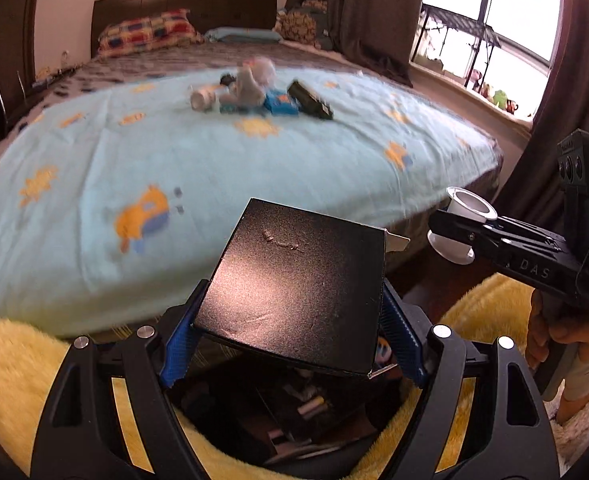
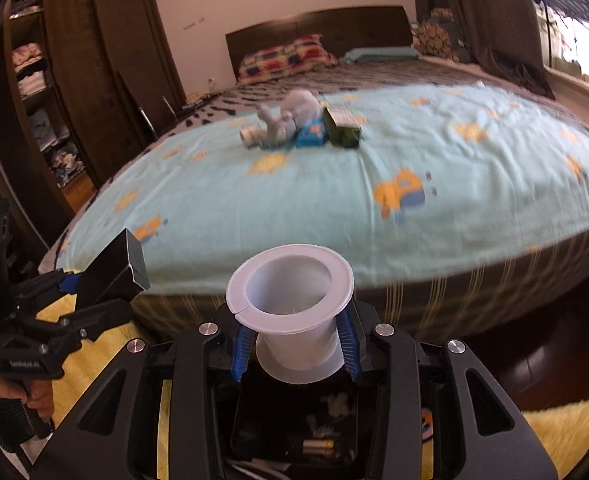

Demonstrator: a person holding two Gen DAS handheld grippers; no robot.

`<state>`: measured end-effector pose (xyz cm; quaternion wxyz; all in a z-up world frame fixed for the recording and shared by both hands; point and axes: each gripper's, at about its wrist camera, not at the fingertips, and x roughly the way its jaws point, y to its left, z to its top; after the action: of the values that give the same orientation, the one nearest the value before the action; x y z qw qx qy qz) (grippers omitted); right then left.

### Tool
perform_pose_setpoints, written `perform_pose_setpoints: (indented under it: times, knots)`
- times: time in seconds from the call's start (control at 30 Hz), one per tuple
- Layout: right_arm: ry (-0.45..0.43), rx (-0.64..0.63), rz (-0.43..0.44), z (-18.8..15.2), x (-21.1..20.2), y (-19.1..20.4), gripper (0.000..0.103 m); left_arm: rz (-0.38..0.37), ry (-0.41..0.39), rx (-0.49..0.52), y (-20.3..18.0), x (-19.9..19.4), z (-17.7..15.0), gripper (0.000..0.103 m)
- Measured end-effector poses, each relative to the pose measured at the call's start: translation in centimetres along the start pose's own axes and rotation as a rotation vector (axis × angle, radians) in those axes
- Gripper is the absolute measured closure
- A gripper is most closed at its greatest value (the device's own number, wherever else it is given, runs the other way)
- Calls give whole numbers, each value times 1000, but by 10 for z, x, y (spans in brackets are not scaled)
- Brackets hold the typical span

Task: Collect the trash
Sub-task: 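Carry the black box and white cup down to the black bin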

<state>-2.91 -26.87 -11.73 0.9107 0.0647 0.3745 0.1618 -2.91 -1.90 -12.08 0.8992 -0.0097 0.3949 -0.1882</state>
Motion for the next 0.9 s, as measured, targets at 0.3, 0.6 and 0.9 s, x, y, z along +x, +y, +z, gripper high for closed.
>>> perform_pose_setpoints:
  times: [0.3,0.6,0.9]
  knots:
    - [132,37,-39,-38,29,-5,65,3,192,-13,-14,65,-44,26]
    - [284,55,-26,-65,74,-9,65,29,321,-8,-11,117,-63,26]
    - [318,79,-1,-73,87,-11,63,19,347,-43,2,123,-66,24]
